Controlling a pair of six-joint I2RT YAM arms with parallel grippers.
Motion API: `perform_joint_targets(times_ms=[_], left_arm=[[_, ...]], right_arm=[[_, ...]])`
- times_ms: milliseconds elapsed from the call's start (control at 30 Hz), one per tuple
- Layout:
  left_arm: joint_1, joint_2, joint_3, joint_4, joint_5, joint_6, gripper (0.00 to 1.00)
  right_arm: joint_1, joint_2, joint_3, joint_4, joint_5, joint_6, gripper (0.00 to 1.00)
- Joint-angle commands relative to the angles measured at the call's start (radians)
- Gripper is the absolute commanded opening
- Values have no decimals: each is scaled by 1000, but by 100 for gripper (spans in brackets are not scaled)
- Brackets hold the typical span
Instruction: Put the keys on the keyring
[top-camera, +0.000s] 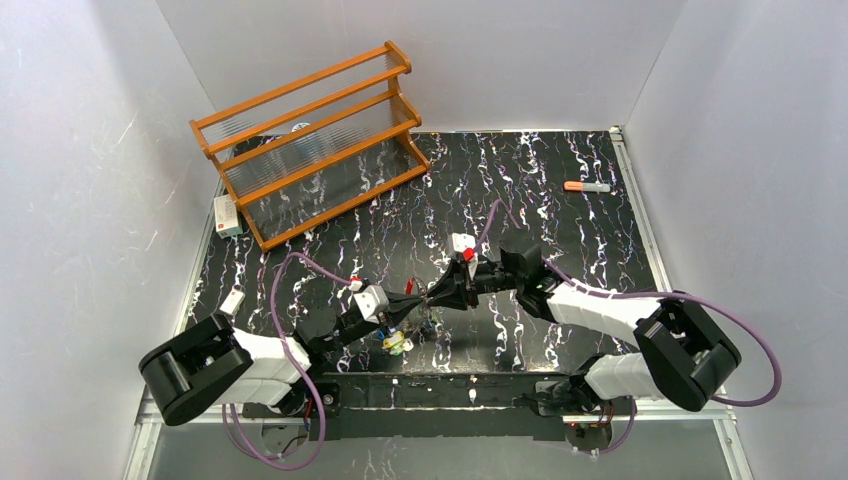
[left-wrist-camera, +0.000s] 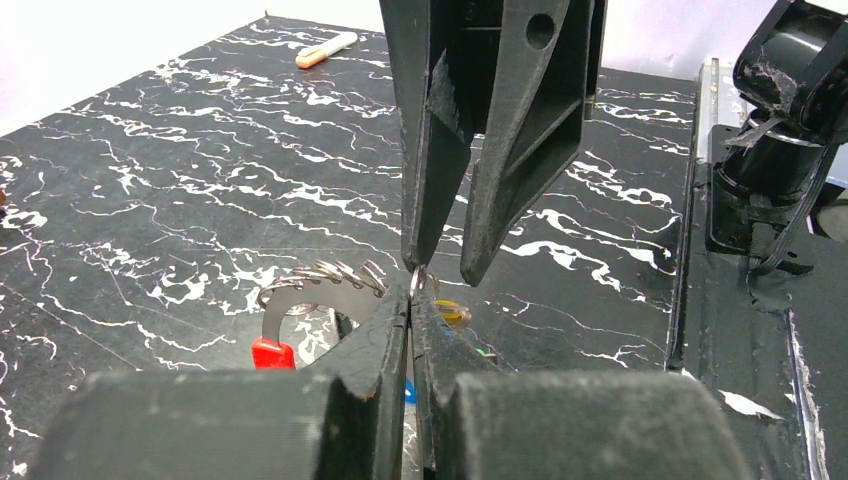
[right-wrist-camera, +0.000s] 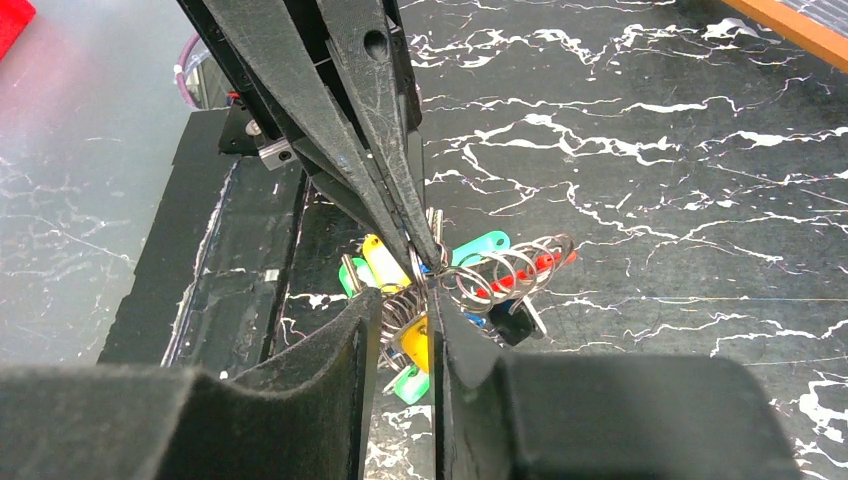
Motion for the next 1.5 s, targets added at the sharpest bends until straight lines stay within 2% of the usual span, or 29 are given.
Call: perform_joint_targets(times_ms=[0,267,500,600,767,833,933,1000,1133,1300,1467], left_arm=[[-2,3,2,68,5,-1,0],[-3,3,-3,68,5,-1,0],[-2,1,0,68,1,0,0],[-2,1,2,68,0,-1,0],[-2,15,0,64,1,3,0],[-3,23,1,57,-3,10,5],[-2,21,1,22,-16,24,31],[-2,10,4,-17,-32,35,44],[-3,-39,19,-155,-47,95,52],[-3,-89,66,-383,-55,181,53],[-2,-77,104,-514,-34,249,53]], right_arm=[[-4,26,33,62,-31,-3,29],[-5,71,66,79,-70,9,15],[-5,90,82,85,-84,18,16],[-3,95,83,77,-82,16,2],[-4,85,94,14,-78,-21,1],[-3,78,105,-48,-50,-50,1],[-4,78,139,-205,6,-127,1],[-3,83,159,-306,36,-183,1],[-3,111,195,-476,118,-266,1],[19,190,253,-659,203,-322,1],[66,239,286,-737,285,-351,1]])
